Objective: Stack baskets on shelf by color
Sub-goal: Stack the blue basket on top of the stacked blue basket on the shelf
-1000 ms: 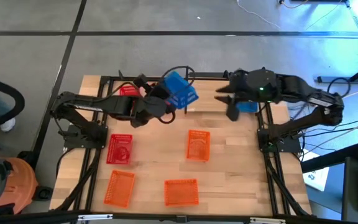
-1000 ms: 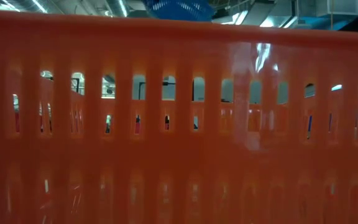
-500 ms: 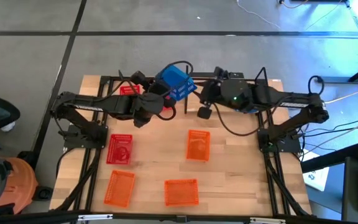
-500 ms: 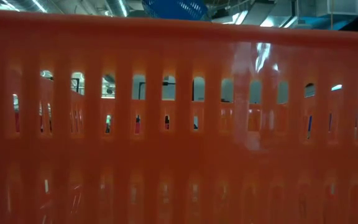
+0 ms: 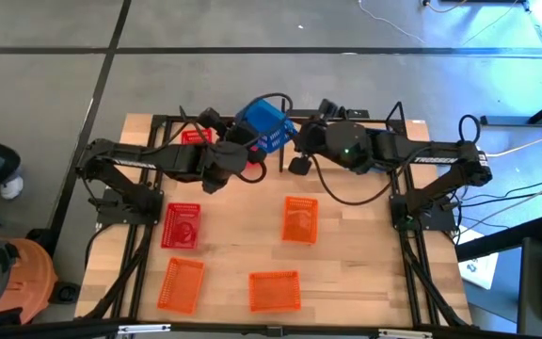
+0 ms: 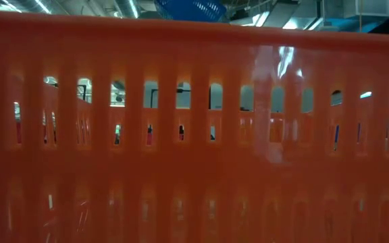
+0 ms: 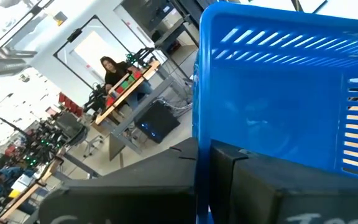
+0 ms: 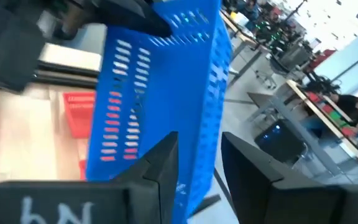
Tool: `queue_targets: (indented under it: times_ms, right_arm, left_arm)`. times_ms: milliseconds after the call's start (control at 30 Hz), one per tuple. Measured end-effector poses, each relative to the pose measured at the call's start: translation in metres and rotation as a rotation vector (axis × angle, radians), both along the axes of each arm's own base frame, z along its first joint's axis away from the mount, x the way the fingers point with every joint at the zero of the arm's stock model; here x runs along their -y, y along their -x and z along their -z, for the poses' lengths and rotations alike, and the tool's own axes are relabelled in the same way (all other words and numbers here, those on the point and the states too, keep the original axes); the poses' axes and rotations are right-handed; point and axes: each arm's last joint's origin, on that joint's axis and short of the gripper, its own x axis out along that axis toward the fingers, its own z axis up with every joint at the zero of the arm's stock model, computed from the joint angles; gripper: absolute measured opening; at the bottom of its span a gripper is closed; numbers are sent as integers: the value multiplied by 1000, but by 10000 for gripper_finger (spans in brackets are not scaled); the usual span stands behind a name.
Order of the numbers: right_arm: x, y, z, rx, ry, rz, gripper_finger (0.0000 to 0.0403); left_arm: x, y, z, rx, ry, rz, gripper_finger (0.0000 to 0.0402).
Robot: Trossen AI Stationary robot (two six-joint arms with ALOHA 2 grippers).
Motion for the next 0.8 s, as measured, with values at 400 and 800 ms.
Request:
queue_targets:
  times_ms: [400,800]
  right_arm:
    - [18,-2,1,6,-27,2,121]
    - [34,-17,17,-32,-72,-31,95]
  left_arm:
    - [12,0,0,-2,-1,36,0]
    - [22,1,0,-5,-2,67,0]
